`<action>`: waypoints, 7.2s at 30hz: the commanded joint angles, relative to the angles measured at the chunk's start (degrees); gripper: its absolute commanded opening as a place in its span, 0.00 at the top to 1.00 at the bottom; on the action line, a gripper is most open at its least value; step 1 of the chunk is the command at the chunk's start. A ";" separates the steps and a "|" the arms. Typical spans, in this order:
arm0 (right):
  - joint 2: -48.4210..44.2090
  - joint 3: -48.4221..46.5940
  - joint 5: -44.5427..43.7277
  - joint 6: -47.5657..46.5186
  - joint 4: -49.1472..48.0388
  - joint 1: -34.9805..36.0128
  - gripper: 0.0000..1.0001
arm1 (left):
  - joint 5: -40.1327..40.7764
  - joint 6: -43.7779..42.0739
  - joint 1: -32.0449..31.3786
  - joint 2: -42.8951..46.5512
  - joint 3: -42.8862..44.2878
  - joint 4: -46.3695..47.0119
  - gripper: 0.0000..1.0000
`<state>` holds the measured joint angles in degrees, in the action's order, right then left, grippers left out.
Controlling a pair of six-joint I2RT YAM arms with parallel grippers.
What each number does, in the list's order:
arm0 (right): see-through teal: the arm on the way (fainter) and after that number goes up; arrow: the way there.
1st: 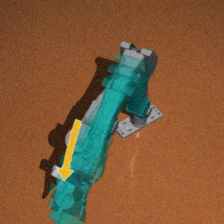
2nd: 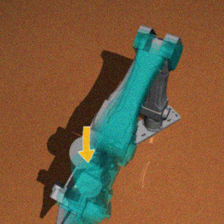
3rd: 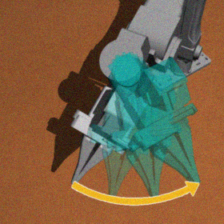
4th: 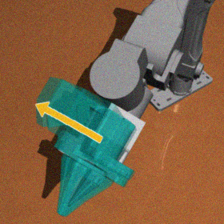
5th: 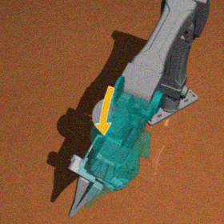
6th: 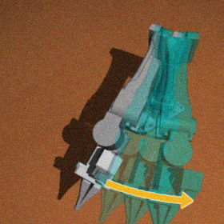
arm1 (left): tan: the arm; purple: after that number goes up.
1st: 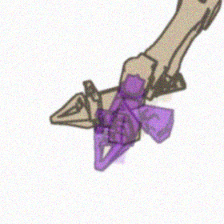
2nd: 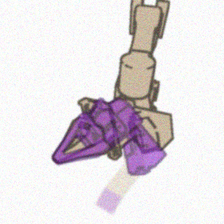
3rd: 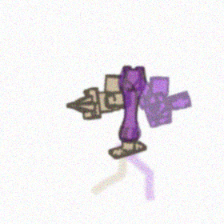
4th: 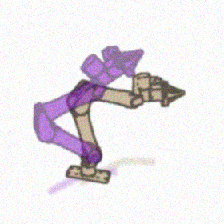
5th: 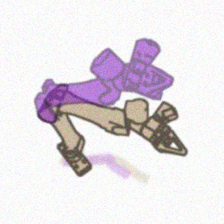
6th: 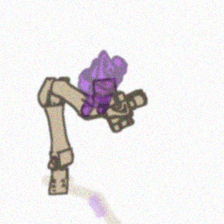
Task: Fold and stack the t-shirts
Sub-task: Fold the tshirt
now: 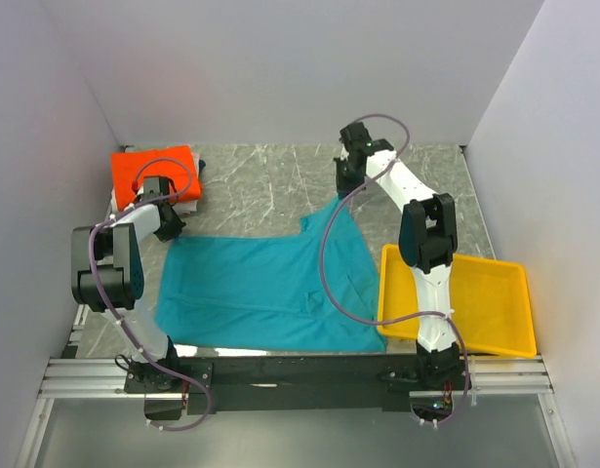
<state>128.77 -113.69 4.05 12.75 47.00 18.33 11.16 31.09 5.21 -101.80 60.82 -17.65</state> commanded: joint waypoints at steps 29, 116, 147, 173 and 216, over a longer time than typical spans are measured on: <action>-22.15 13.02 7.55 -0.54 0.46 -0.75 1.00 | -3.78 -6.04 -0.56 9.25 6.16 -2.65 1.00; -27.35 40.48 -6.42 9.13 -11.85 30.36 0.64 | -18.63 2.66 -4.77 14.79 -11.60 -1.07 0.36; -23.65 37.14 -8.28 10.80 -5.61 31.51 1.00 | -19.42 1.78 -3.72 11.45 -12.39 -0.45 0.36; -21.09 30.37 5.27 10.01 -1.83 30.54 0.67 | -18.45 2.22 -3.02 14.34 -13.44 -2.04 0.36; -23.48 41.62 2.54 0.87 -8.42 -1.80 0.83 | -13.36 4.41 0.85 3.80 -8.17 -0.19 0.35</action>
<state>105.25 -70.78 5.34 13.91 39.75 17.32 -4.60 35.03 5.52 -94.85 53.21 -18.24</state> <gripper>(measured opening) 0.198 0.648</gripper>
